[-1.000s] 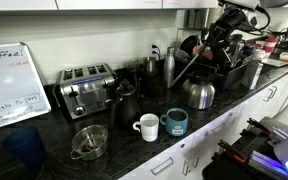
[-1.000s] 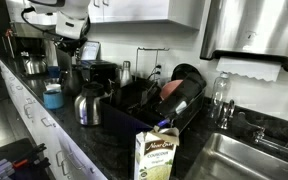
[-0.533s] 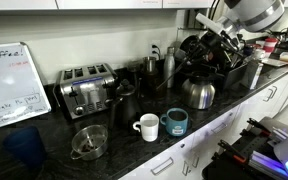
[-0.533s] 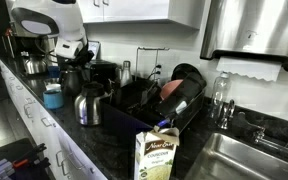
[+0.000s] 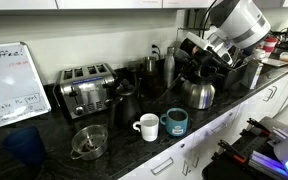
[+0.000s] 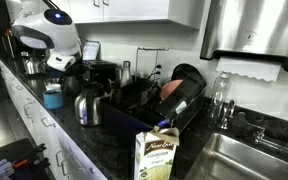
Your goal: Remove the knife from the dish rack and place it on the counter
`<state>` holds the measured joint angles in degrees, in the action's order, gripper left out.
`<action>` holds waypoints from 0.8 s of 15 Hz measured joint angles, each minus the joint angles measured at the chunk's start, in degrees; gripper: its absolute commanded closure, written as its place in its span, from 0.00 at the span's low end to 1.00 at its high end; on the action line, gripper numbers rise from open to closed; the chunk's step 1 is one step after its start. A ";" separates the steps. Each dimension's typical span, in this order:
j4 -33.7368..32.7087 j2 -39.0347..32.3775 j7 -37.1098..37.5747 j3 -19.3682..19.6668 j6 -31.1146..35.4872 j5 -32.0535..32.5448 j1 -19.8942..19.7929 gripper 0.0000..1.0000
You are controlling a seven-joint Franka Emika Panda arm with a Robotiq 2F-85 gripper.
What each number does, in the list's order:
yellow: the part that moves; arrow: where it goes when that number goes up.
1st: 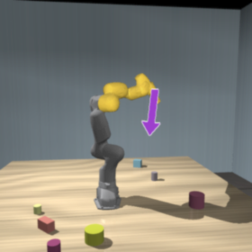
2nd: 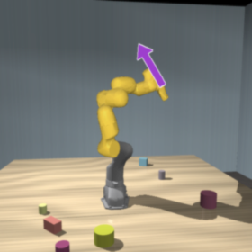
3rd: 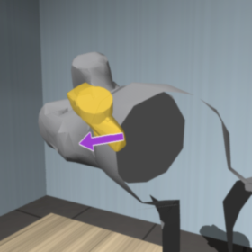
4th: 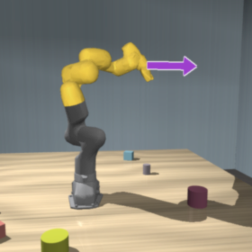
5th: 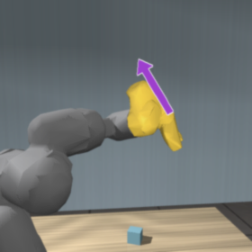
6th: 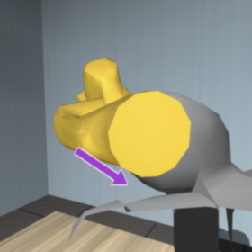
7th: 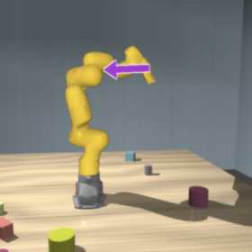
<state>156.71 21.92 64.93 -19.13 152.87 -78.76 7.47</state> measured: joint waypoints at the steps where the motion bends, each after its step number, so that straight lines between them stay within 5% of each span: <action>1: 0.04 -0.89 0.31 0.00 0.02 -0.36 0.45 0.99; 12: 1.88 -3.91 2.91 0.13 1.11 -9.31 2.02 0.99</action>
<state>158.58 18.01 67.84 -19.00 153.98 -88.07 9.48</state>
